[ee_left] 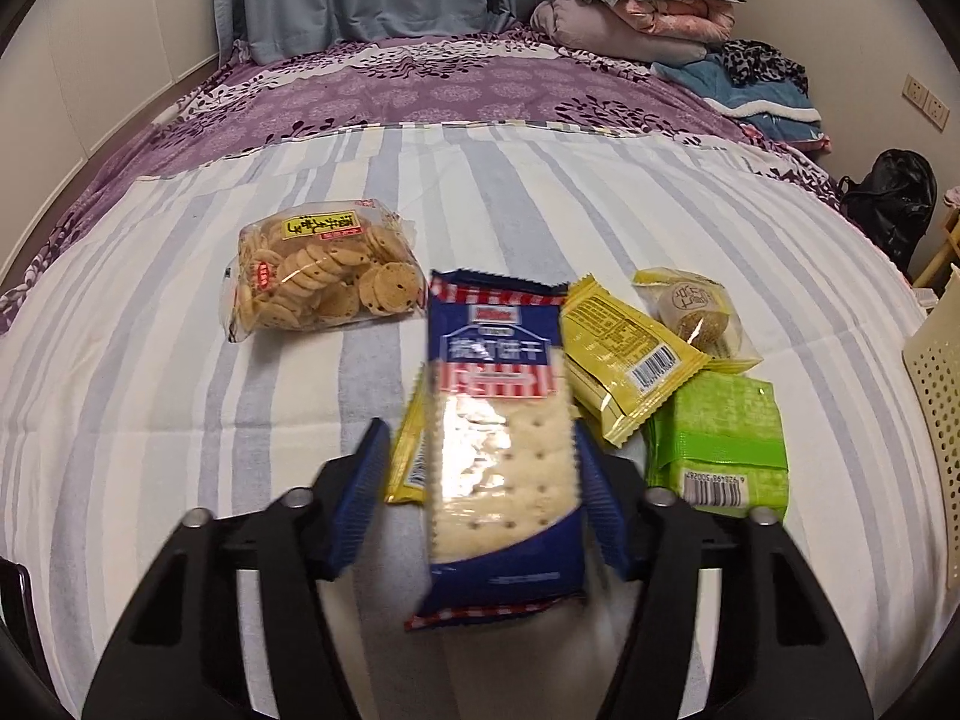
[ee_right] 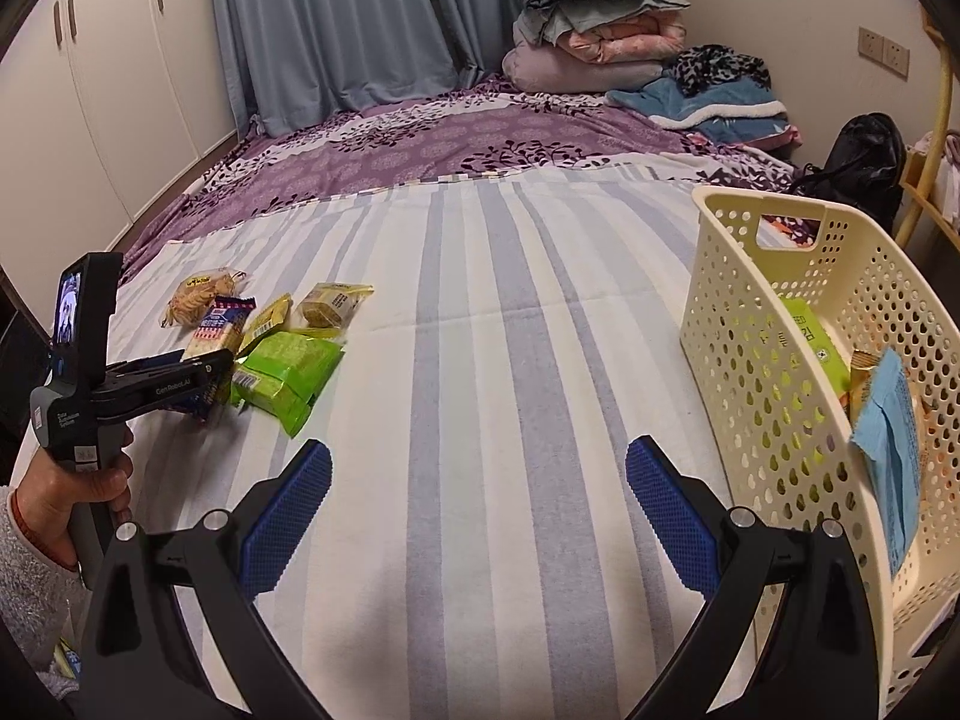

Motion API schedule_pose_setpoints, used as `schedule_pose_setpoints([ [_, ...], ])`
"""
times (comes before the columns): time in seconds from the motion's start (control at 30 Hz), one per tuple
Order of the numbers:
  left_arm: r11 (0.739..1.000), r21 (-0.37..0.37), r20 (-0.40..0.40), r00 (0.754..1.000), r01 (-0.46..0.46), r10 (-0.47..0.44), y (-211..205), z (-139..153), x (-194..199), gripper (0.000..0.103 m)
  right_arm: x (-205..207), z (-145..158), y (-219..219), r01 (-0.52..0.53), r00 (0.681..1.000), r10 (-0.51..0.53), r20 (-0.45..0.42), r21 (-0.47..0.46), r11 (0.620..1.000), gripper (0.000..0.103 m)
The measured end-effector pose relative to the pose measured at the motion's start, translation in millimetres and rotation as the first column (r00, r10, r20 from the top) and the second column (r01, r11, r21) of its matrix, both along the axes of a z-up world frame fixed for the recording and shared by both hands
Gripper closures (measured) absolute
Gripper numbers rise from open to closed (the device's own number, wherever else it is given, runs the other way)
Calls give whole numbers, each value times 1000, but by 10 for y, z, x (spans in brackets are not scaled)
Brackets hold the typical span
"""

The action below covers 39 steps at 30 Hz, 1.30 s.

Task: Organize snacks
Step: 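Grasp the blue-and-white cracker packet with the left tool, then hold the cracker packet in the left tool while the right tool grasps the lime-green bag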

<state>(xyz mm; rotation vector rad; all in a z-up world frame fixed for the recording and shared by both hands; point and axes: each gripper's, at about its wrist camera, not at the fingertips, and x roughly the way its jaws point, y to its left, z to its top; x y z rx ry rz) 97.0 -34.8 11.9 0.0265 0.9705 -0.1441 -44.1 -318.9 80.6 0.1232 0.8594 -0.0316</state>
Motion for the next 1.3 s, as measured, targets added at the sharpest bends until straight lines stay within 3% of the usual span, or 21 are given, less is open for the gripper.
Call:
schedule_pose_setpoints([
  [0.07,1000,-17,-2,1000,-10,10,64,25,2,58,28,-24,17,-7,1000,7,-6,9,1000,5],
  [0.37,997,-55,23,999,-46,47,311,188,-116,58,263,-136,358,-107,994,108,-29,25,994,5],
  [0.7,993,-86,61,995,-79,84,563,411,-273,58,692,-262,826,-261,965,261,2,39,964,5],
  [1.0,991,-102,64,993,-89,96,638,460,-342,58,1215,-363,1049,-309,951,308,18,62,949,5],
  [1.17,989,-109,65,992,-98,106,678,459,-378,58,1360,-512,1138,-371,926,376,-6,160,915,5],
  [1.3,988,-112,64,992,-106,113,697,463,-387,58,1244,-553,1211,-429,898,440,-19,188,883,5],
])
